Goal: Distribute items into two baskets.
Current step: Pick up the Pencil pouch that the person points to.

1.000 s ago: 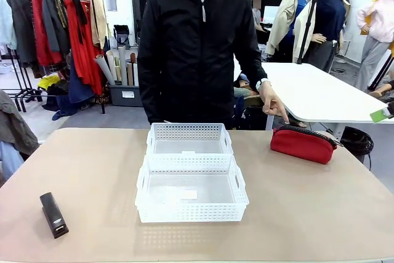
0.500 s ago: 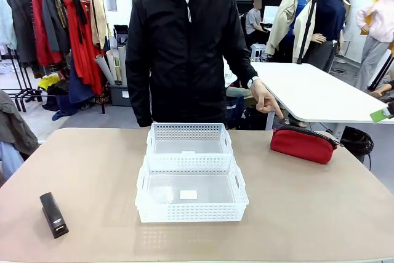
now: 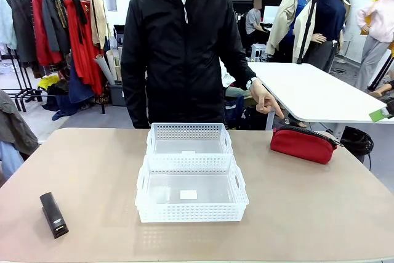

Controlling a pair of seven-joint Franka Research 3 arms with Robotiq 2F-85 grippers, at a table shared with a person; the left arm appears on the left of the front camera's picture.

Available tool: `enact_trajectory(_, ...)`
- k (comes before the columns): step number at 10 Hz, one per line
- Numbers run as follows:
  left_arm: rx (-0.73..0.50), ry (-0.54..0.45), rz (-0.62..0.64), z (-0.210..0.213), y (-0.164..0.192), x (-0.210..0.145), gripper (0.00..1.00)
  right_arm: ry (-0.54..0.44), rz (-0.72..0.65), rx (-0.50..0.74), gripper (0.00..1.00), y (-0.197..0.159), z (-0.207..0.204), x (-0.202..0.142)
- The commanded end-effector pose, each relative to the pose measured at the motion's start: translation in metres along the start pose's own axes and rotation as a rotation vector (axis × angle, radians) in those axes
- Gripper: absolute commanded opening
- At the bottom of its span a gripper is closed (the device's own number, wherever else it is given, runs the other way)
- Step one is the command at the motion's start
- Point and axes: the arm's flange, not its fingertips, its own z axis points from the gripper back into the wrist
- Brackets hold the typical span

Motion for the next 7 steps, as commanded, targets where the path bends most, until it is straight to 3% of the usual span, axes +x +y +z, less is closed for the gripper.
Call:
enact_trajectory(1, -0.051, 0.004, -0.024, 0.000, 0.011, 0.006, 1.00, 0.061, 0.046, 0.011, 1.00, -0.017, -0.002, 0.018)
enact_trajectory(7, -0.024, 0.021, -0.001, -0.007, 0.007, 0.006, 1.00, 0.263, 0.143, 0.115, 1.00, -0.080, -0.035, 0.067)
